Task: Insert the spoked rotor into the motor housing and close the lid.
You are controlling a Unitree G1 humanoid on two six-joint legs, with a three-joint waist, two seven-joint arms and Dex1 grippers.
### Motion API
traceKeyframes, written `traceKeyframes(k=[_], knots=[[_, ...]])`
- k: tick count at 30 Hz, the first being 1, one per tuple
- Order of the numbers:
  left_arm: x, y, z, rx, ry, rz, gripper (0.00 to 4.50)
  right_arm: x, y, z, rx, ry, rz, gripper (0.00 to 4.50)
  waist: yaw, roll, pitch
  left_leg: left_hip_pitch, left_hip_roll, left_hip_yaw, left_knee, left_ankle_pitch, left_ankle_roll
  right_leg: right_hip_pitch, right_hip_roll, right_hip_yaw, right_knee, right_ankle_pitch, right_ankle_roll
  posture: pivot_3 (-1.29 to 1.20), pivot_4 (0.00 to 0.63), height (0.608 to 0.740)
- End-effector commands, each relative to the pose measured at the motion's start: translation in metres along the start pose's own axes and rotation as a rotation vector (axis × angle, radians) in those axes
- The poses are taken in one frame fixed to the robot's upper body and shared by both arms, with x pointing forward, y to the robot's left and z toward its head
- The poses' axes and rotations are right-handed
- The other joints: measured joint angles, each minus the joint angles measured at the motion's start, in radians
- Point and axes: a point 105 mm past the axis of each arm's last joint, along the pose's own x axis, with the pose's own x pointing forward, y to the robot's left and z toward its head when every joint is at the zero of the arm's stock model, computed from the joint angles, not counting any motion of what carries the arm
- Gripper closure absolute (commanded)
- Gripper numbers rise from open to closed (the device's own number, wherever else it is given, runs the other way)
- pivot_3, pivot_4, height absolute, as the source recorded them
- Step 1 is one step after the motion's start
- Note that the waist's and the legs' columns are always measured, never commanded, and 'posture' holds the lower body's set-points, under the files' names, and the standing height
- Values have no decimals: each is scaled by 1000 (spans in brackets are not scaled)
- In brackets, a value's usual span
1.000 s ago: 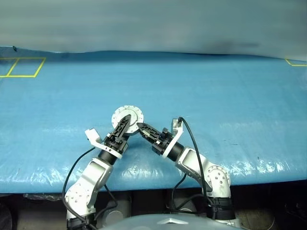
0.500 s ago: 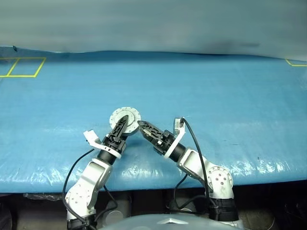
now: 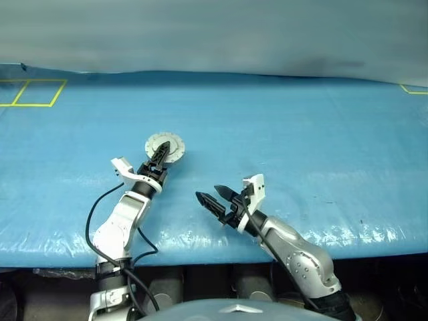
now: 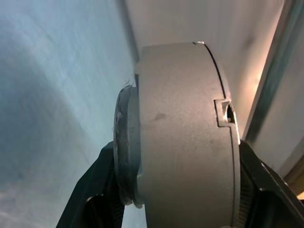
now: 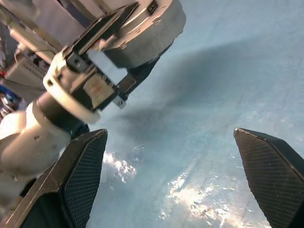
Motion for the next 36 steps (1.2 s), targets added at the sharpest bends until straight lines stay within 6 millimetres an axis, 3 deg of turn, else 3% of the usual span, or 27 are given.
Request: traceKeyframes(k=[1,7,11,18,25,31,36], knots=[[17,-13,21,60,-62,-55,2069,-2,3,10,-196,-54,-6,0,2,0,0,0,0,0,0,0,0,0,0,0,0,0,0,0,150,740],[53,-9,49,119,-121,-1,2069,-12,-17,18,-392,-129,-151,0,5,-4,2,0,0,-1,1,0,-1,1,1,0,0,2,2,0,150,740],[74,-7,63,138,-145,35,2069,-17,-29,12,-476,-90,-193,0,4,-6,3,0,-1,0,3,0,0,1,0,0,0,3,4,0,150,740],[96,4,63,171,-128,119,2069,-17,-28,1,-492,-70,-194,0,0,-7,3,0,-1,0,1,0,0,1,0,0,-1,6,9,0,150,740],[102,13,55,194,-89,175,2069,-15,-25,-6,-483,-52,-188,0,-1,-8,4,1,-1,-1,2,0,0,3,0,1,-1,6,10,0,150,740],[86,29,64,197,-94,230,73,-15,-26,-11,-484,-31,-189,0,-6,-7,3,4,-1,0,2,1,-1,5,0,1,1,6,10,0,150,740],[57,44,67,192,-94,278,29,-12,-23,-13,-464,-15,-152,0,-32,-7,2,7,0,2,1,1,-1,5,0,3,4,6,10,0,150,740]])
